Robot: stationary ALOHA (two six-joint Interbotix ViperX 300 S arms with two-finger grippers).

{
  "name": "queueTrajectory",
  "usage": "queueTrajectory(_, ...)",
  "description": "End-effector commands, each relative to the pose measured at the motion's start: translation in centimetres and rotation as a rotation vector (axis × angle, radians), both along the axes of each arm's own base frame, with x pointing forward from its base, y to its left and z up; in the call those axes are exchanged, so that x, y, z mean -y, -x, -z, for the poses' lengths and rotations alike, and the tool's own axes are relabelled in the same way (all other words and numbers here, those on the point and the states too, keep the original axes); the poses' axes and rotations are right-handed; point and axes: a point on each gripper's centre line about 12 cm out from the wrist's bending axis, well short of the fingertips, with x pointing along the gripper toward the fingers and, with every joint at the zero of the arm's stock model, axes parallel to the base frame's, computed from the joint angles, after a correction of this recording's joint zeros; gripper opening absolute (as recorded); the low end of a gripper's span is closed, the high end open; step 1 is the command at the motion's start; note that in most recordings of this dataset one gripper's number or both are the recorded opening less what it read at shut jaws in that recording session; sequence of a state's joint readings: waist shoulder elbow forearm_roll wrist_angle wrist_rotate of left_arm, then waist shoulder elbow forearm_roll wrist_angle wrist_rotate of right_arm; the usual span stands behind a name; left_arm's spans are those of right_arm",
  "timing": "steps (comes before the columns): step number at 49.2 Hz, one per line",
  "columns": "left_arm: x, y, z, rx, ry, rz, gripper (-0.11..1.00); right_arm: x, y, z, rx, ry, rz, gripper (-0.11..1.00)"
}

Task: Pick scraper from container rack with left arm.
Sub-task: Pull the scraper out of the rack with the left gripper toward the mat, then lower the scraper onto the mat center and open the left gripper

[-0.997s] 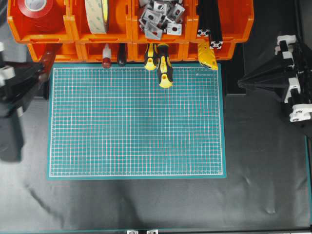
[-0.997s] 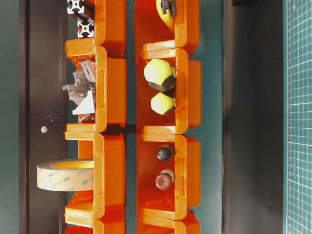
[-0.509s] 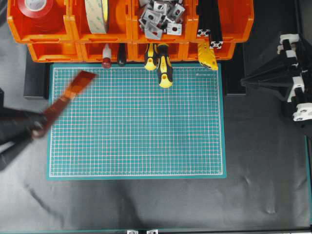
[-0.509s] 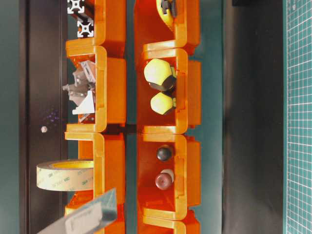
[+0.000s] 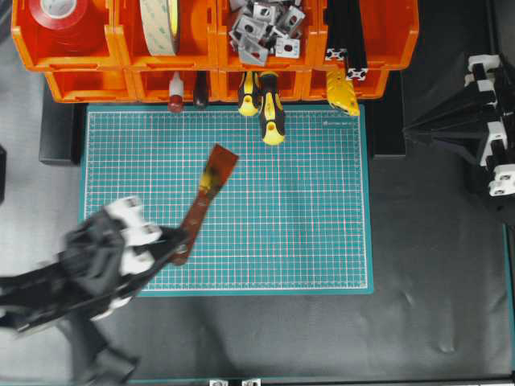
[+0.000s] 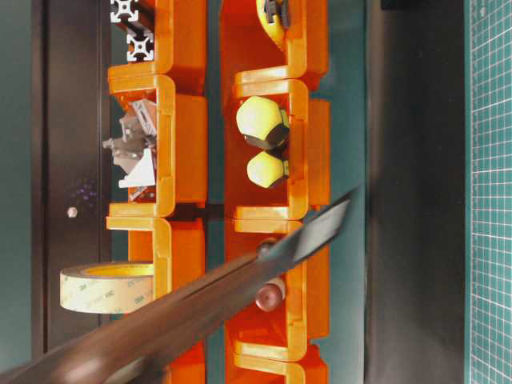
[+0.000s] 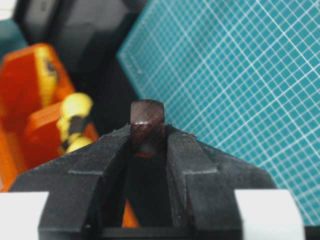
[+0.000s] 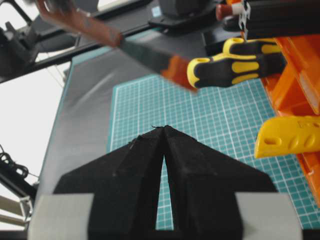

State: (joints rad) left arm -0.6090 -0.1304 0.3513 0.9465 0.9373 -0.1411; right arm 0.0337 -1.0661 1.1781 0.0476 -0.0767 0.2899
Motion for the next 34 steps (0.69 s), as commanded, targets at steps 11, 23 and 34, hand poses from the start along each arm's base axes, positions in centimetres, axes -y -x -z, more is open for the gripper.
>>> queueTrajectory(11, -4.0, -4.5, 4.0, 0.006, 0.064, 0.042, 0.21, 0.0, -0.2, -0.9, 0.012, -0.037, 0.009, 0.01)
queueTrajectory(23, -5.1, -5.7, 4.8, 0.007, 0.079, 0.034, 0.21, 0.0, -0.2, -0.9, 0.005, -0.036, 0.008, 0.01)
queueTrajectory(34, -5.2, -5.6, 5.6, -0.007, 0.082, 0.032, 0.21, 0.0, -0.2, -0.8, 0.003, -0.036, 0.008, 0.01)
